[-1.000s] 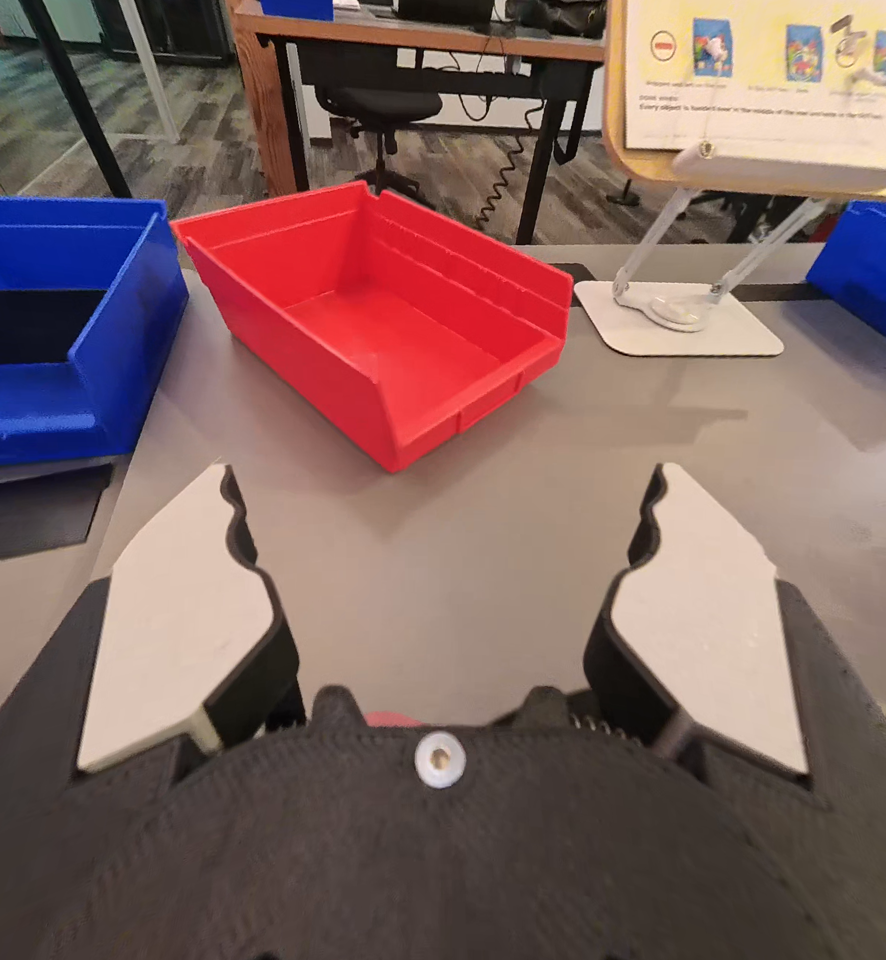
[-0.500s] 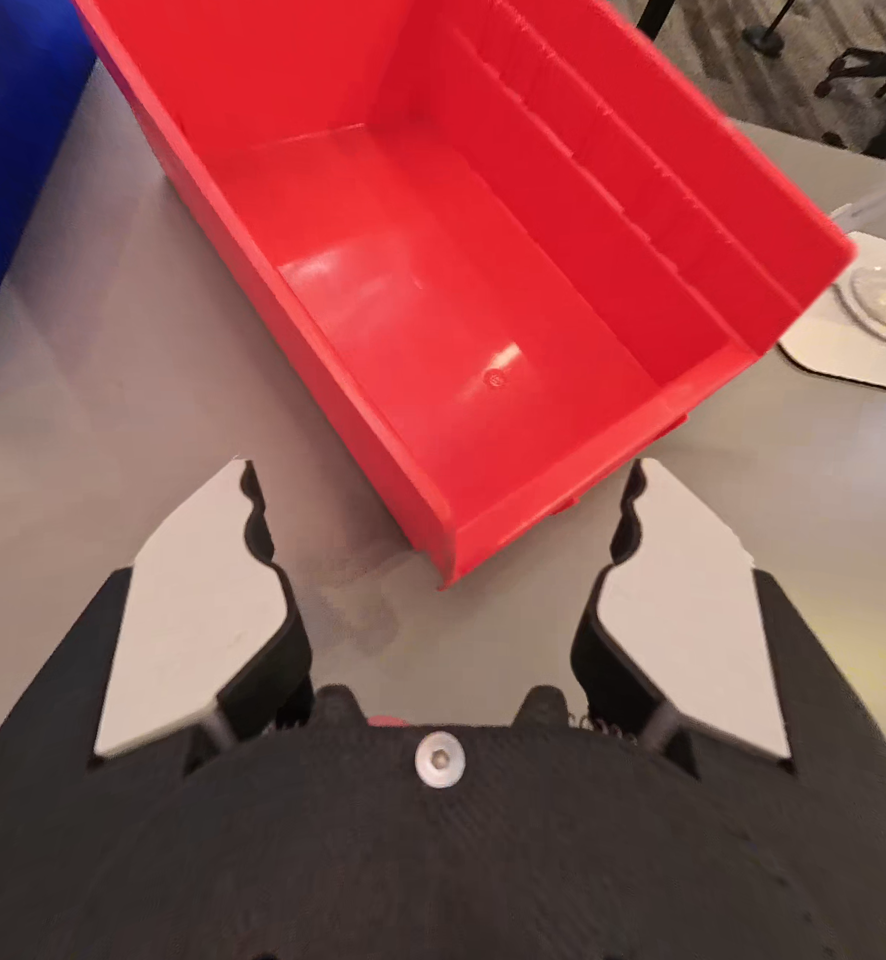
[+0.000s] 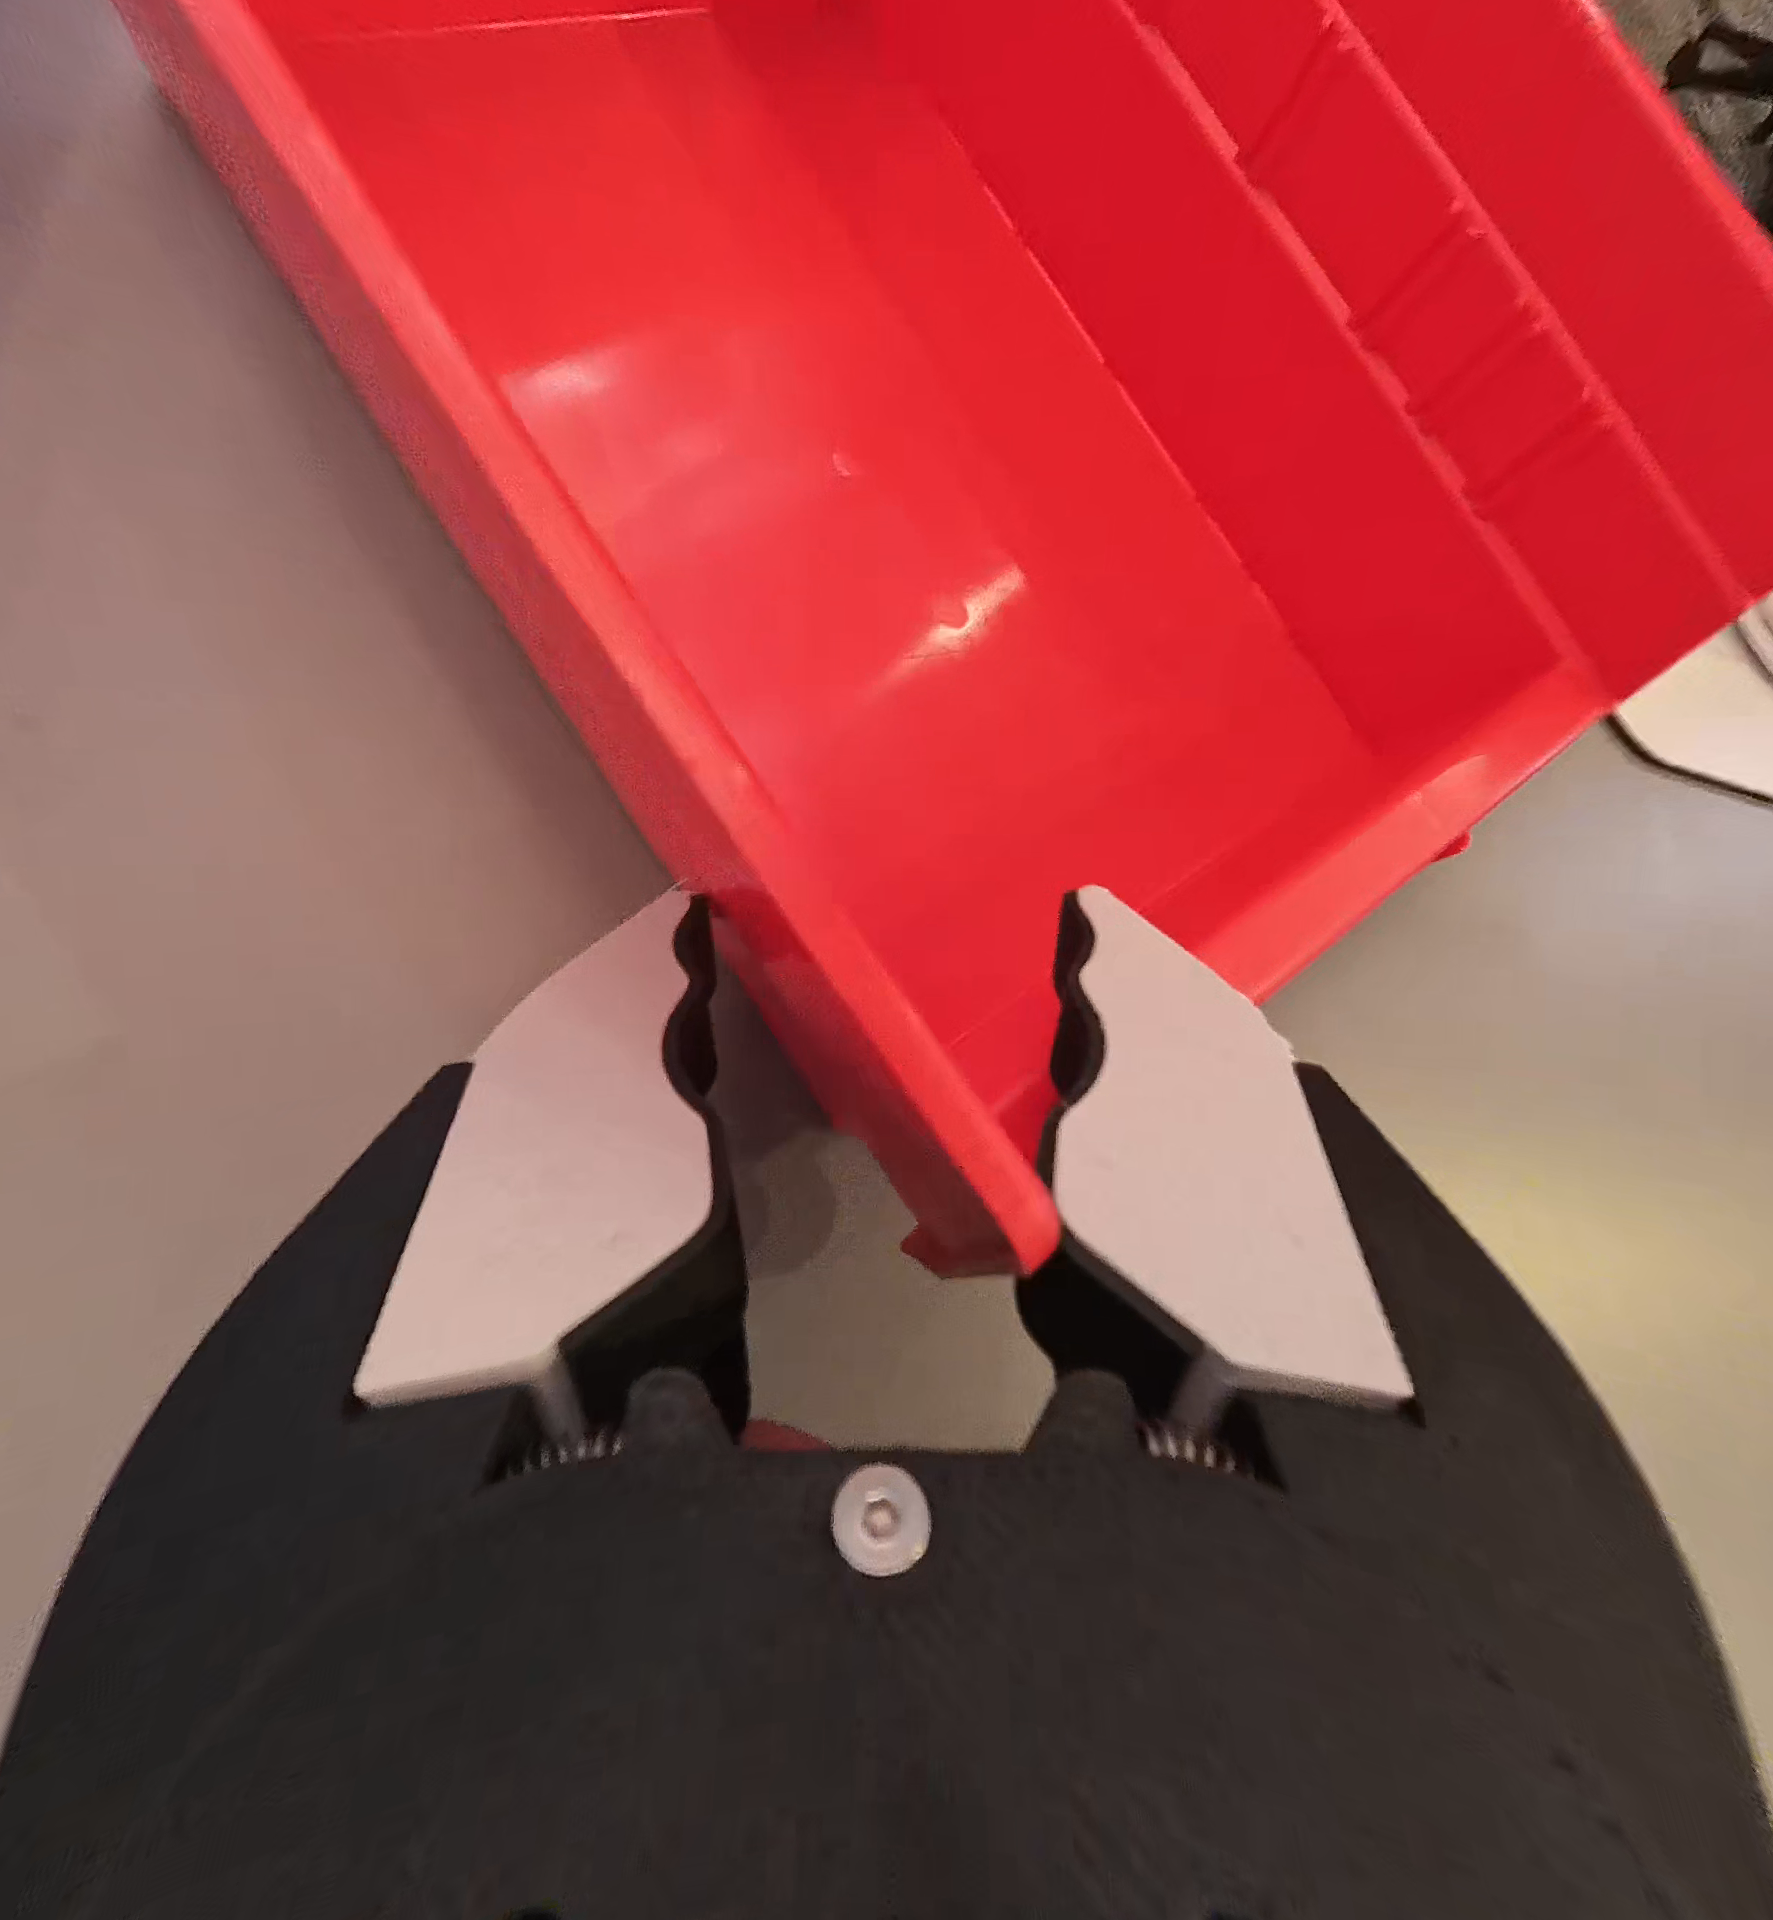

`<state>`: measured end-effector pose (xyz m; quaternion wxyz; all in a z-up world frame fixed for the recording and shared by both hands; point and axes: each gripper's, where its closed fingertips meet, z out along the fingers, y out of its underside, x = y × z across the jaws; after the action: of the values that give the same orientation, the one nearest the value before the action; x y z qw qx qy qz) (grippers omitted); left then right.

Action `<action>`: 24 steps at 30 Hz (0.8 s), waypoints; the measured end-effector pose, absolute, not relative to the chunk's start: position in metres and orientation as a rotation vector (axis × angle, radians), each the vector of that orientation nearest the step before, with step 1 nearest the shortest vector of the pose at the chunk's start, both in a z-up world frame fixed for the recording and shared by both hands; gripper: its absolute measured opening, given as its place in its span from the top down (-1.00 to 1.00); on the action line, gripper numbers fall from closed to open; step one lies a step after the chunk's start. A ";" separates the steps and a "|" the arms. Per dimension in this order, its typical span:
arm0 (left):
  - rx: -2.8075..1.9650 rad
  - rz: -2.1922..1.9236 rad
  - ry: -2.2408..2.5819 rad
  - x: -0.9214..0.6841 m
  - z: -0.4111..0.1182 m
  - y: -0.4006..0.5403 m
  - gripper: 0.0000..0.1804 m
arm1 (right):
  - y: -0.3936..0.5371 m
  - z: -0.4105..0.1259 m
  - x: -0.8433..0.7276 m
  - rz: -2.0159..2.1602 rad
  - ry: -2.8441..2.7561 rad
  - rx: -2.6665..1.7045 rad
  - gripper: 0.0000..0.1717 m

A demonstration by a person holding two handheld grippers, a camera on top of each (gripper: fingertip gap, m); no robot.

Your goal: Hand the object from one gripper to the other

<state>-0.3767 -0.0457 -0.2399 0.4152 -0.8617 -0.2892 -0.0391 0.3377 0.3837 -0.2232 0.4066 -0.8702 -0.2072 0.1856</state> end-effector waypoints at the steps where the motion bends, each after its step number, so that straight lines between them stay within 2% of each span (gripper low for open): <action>1: -2.156 -0.110 -0.733 -0.378 -0.240 -0.046 0.31 | 0.384 -0.224 0.341 0.451 -0.539 -2.198 0.88; 3: -2.160 -0.112 -0.726 -0.380 -0.240 -0.046 0.33 | 0.382 -0.225 0.344 0.436 -0.592 -2.204 0.96; 5: -2.169 -0.111 -0.726 -0.382 -0.239 -0.048 0.41 | 0.378 -0.226 0.343 0.416 -0.633 -2.209 0.96; 8: -2.153 -0.108 -0.737 -0.389 -0.235 -0.055 0.60 | 0.367 -0.227 0.341 0.372 -0.681 -2.222 0.96; 10: -2.137 -0.090 -0.751 -0.396 -0.232 -0.064 0.81 | 0.358 -0.227 0.340 0.350 -0.703 -2.232 0.95; 17: -2.161 -0.080 -0.703 -0.397 -0.230 -0.080 0.94 | 0.316 -0.226 0.346 0.325 -0.701 -2.294 0.95; 24: -2.143 -0.137 -0.696 -0.387 -0.229 -0.099 0.95 | 0.260 -0.224 0.353 0.318 -0.737 -2.338 0.94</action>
<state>-0.3868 -0.0995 -0.2294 0.4277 -0.8581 -0.2786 -0.0550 0.3529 0.2596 -0.2242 0.3286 -0.8932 -0.2817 0.1214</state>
